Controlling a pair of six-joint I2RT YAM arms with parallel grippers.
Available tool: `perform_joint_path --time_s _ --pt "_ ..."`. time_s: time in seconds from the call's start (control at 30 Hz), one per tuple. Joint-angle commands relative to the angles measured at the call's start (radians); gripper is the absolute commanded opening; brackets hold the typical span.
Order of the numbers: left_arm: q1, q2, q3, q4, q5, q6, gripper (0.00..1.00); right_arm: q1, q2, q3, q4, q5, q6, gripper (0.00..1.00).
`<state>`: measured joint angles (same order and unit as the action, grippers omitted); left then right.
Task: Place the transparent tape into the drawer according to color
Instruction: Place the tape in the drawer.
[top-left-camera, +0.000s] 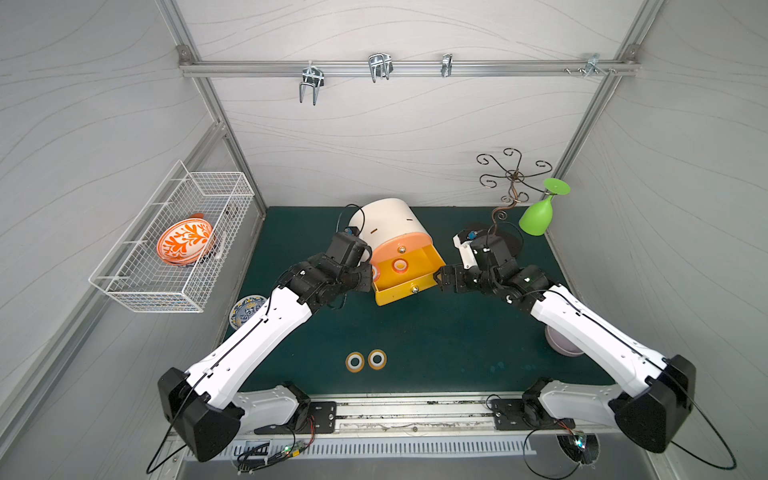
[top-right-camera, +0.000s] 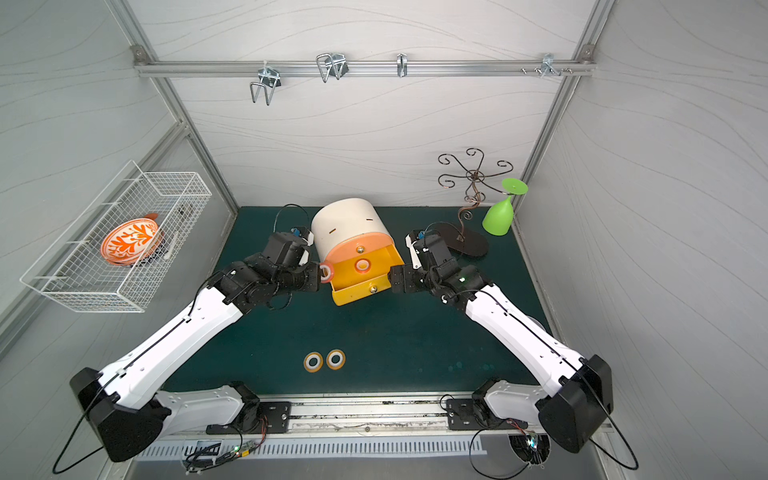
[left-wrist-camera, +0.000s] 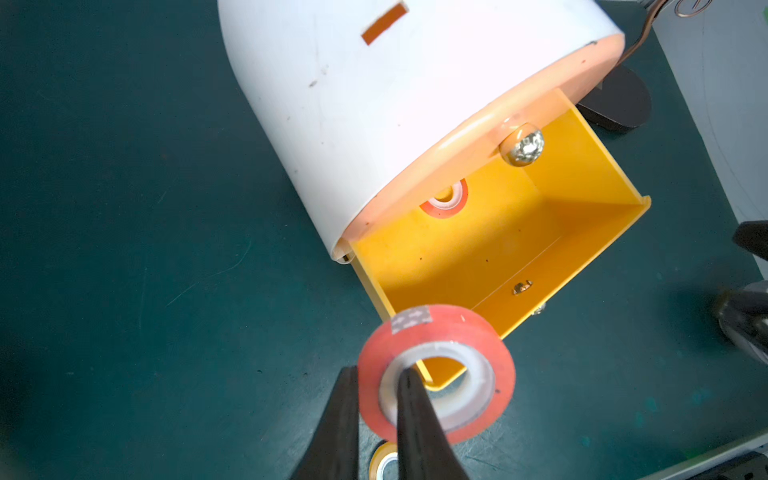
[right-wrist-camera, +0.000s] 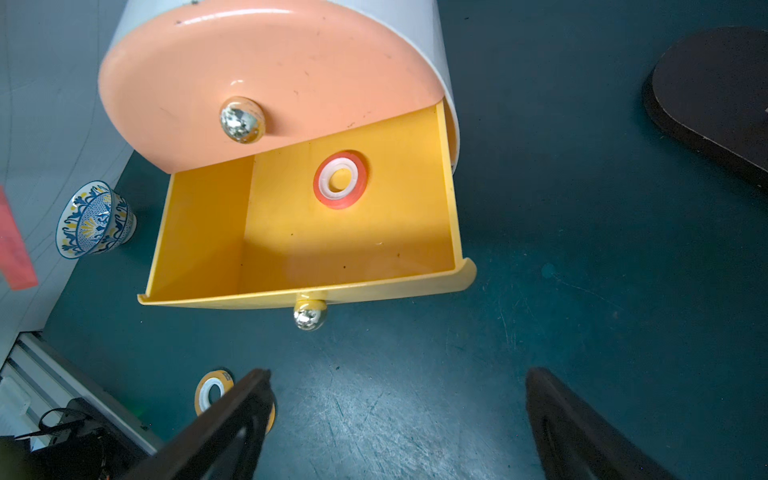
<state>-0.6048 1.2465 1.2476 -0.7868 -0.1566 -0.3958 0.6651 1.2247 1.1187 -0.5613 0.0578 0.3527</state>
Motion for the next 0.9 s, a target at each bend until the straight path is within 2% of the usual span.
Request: perform_joint_path --time_s 0.0,0.4,0.53,0.63,0.73,0.87 --pt "-0.011 0.036 0.055 0.08 0.032 0.029 0.0 -0.009 -0.031 -0.01 -0.003 -0.013 0.012 0.99" --pt "-0.041 0.122 0.018 0.185 0.01 0.038 0.01 -0.011 -0.014 -0.038 0.038 -0.064 0.031 0.99" --pt "-0.041 0.128 0.018 0.19 0.006 0.043 0.41 0.001 -0.018 -0.06 0.059 -0.078 0.028 0.99" --pt "-0.041 0.115 0.016 0.193 0.009 0.04 0.57 0.029 -0.022 -0.082 0.089 -0.081 0.008 0.99" --pt "-0.041 0.081 0.005 0.195 0.0 0.037 0.64 0.067 -0.023 -0.102 0.115 -0.066 -0.016 0.99" --pt "-0.039 0.016 -0.015 0.199 -0.046 0.045 0.68 0.115 -0.024 -0.134 0.161 -0.031 -0.03 0.99"
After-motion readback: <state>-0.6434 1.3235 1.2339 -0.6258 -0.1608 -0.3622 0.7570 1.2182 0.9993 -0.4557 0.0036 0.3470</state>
